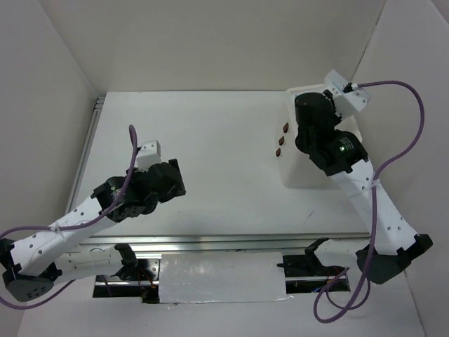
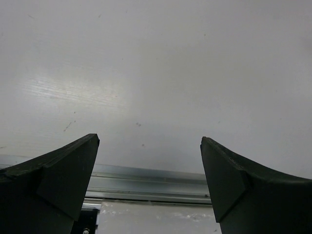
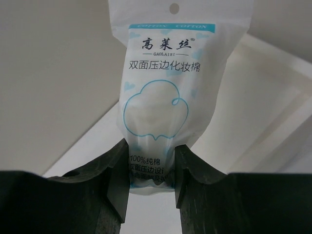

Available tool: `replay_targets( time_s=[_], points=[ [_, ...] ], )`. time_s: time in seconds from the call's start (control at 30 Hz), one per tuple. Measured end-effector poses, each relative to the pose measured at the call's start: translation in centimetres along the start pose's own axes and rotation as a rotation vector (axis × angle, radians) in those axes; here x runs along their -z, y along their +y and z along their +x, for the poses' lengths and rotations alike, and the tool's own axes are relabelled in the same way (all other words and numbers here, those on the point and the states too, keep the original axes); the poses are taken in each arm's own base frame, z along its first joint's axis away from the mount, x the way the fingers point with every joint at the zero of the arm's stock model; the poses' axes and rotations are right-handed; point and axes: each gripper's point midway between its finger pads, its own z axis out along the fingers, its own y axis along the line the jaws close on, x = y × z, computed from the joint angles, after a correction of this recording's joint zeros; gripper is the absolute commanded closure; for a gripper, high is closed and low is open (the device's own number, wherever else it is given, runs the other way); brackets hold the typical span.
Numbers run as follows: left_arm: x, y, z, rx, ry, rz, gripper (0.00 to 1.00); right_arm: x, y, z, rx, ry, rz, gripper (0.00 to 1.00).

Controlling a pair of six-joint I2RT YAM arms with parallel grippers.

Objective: Organize the makeup

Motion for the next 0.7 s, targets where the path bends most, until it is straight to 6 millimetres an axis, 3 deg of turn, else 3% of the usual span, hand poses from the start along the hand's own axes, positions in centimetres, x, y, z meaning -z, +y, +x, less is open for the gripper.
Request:
replay_targets(
  time_s=[0.1, 0.2, 0.3, 0.5, 0.6, 0.7],
  points=[
    [0.0, 0.8, 1.4, -0.062, 0.039, 0.015, 0.01, -2.1, -1.0, -1.7, -0.043, -0.036, 0.092, 0.64],
    [0.9, 1.5, 1.2, -0.076, 0.027, 0.061, 0.01, -4.2, -1.6, -1.2, -0.055, -0.031, 0.167, 0.63],
    [1.7, 2.1, 0.7, -0.075, -0.001, 0.097, 0.01, -6.6, -2.2, 0.6, -0.04, -0.002, 0.241, 0.62],
    [1.7, 3.2, 1.4, -0.107, -0.02, 0.127, 0.01, -10.1, -4.2, 6.3, 0.025, 0.103, 0.368, 0.57],
    [1.7, 3.2, 1.5, -0.113, -0.018, 0.139, 0.01, -10.2, -5.2, 7.7, 0.035, 0.123, 0.395, 0.49],
    [1.8, 3.0, 1.6, -0.128, -0.015, 0.149, 0.01, -9.8, -5.9, 7.9, 0.024, 0.123, 0.399, 0.24]
  ],
)
